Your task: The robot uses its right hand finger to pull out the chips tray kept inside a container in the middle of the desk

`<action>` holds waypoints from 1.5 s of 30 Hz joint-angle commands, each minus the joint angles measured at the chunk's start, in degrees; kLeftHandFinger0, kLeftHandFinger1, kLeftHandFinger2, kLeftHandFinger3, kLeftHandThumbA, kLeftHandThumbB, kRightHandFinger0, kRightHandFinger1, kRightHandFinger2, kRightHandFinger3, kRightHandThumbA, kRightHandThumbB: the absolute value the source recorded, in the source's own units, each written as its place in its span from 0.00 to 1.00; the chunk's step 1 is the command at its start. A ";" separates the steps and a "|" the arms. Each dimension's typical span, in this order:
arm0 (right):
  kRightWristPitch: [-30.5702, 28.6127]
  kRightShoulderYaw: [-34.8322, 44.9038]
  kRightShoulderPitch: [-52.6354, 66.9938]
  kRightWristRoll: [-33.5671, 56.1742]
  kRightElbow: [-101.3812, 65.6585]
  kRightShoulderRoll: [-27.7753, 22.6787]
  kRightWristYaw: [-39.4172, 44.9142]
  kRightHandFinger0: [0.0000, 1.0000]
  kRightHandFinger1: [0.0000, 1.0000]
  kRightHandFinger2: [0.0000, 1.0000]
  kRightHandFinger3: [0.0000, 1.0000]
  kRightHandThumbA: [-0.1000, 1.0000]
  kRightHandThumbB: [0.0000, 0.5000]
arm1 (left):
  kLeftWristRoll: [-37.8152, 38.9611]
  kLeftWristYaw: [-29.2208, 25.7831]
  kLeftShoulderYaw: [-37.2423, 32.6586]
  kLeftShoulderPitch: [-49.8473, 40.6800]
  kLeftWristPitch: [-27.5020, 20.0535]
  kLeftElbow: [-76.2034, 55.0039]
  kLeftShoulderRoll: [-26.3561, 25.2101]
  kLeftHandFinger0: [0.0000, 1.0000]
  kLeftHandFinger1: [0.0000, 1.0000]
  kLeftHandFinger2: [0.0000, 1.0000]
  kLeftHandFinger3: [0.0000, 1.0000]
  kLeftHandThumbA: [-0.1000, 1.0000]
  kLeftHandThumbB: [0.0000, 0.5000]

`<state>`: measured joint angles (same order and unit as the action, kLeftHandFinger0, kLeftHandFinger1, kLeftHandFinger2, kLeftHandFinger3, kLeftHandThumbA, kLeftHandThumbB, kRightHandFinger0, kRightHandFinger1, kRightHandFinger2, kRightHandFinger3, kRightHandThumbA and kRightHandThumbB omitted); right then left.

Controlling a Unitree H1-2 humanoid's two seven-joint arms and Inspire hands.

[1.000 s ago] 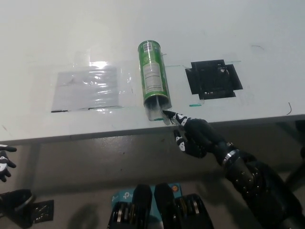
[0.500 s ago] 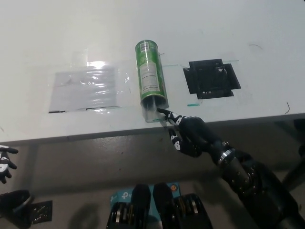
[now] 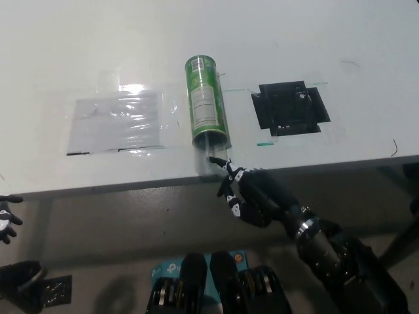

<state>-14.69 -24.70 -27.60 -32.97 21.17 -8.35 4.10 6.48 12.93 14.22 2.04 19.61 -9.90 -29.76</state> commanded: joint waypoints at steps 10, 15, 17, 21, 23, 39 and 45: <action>-1.02 -1.87 1.13 0.47 -2.81 5.12 0.18 0.00 0.00 0.87 0.94 0.00 0.32 | 1.82 0.25 1.55 2.00 0.99 -2.24 -1.27 0.33 0.33 0.38 0.54 0.31 0.00; -2.79 -2.02 2.14 0.75 -2.18 5.16 -1.13 0.00 0.00 0.84 0.92 0.00 0.34 | 2.16 0.13 1.81 1.96 0.59 -2.03 -1.03 0.33 0.32 0.37 0.54 0.32 0.00; -2.07 -2.14 2.80 0.63 -3.06 4.92 -0.87 0.00 0.00 0.84 0.92 0.00 0.34 | 1.31 -0.05 1.44 1.87 1.06 -2.41 -1.35 0.33 0.32 0.37 0.54 0.32 0.00; -1.50 -2.05 3.96 1.04 -4.18 4.46 -0.61 0.00 0.00 0.86 0.93 0.00 0.33 | 1.72 0.06 1.70 2.28 0.73 -2.15 -1.39 0.33 0.32 0.38 0.56 0.32 0.00; -0.77 -1.82 4.82 1.28 -4.98 4.36 -0.43 0.00 0.00 0.86 0.93 0.00 0.32 | 1.88 0.03 1.79 2.52 0.94 -2.13 -1.33 0.32 0.32 0.37 0.56 0.32 0.00; 4.99 0.68 11.59 5.90 -12.73 3.18 2.41 0.00 0.01 0.93 0.96 0.00 0.29 | 1.48 -0.13 2.04 2.95 1.28 -2.17 -1.51 0.31 0.31 0.37 0.54 0.29 0.00; 5.13 0.79 13.07 6.85 -14.06 3.61 2.50 0.00 0.00 0.92 0.95 0.00 0.31 | 1.46 0.01 2.07 2.93 1.24 -2.11 -1.71 0.32 0.32 0.40 0.56 0.30 0.00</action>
<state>-10.20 -24.06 -14.88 -27.73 9.31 -5.40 4.75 7.43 12.93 15.50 3.81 20.85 -10.15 -29.68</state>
